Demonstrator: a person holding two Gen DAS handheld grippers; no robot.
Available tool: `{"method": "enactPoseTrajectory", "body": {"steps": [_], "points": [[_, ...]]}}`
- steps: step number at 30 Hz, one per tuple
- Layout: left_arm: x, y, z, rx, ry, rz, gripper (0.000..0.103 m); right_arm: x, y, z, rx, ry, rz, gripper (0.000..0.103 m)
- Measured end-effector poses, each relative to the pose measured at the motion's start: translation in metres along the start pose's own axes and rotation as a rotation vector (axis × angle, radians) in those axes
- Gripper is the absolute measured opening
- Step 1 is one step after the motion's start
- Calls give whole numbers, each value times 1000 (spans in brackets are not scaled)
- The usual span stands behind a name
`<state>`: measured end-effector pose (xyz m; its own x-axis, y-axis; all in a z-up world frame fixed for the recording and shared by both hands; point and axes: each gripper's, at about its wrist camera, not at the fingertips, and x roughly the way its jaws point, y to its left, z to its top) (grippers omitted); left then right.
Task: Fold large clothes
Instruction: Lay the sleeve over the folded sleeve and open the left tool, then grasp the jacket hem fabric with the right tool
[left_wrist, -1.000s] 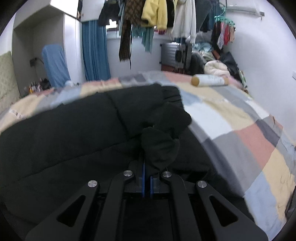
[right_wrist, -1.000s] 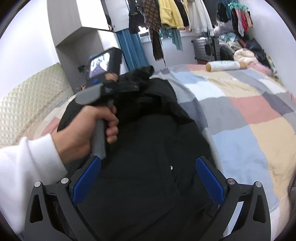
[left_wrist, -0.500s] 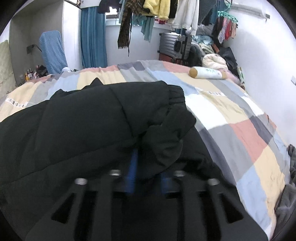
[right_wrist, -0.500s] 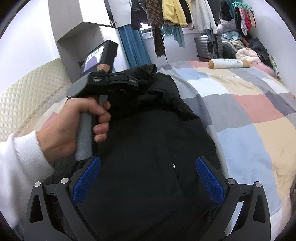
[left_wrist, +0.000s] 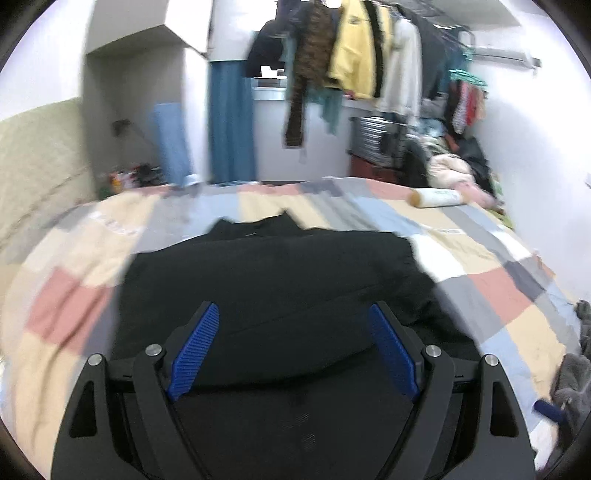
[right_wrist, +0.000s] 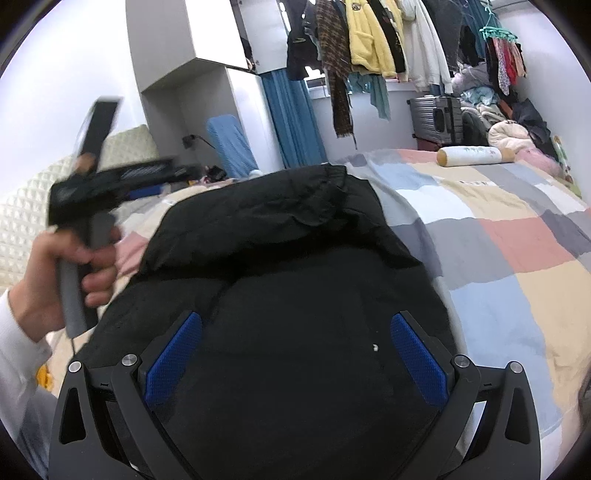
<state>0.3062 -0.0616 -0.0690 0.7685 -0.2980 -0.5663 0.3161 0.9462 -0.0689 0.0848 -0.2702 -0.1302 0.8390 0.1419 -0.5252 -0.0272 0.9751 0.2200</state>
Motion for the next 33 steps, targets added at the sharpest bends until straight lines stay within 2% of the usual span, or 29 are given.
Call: {"method": "enactPoseTrajectory", "body": {"steps": [5,9,13,16,19,21,25,29,30,33], "points": [[-17,64,-33,14,7,155,84,-1,3,15,43,-4,67,103],[-4,110,-60,-45,78,213,84,17,4,41,26,3,74,103],[14,138,-78,-105,136,245,84,60,-3,69,27,29,75,103],[34,147,-89,-70,199,295,85,106,-19,84,61,63,82,101],[52,151,-100,-34,241,336,85,139,-35,89,103,91,69,92],[67,153,-103,-8,269,366,85,162,-43,90,115,115,54,80],[85,159,-103,-16,270,415,85,191,-55,89,137,125,47,67],[103,163,-104,2,259,502,85,207,-62,90,134,106,42,45],[106,167,-104,-8,256,525,85,209,-63,90,131,103,39,37],[104,182,-99,-89,219,534,87,209,-63,93,140,87,66,26]]}}
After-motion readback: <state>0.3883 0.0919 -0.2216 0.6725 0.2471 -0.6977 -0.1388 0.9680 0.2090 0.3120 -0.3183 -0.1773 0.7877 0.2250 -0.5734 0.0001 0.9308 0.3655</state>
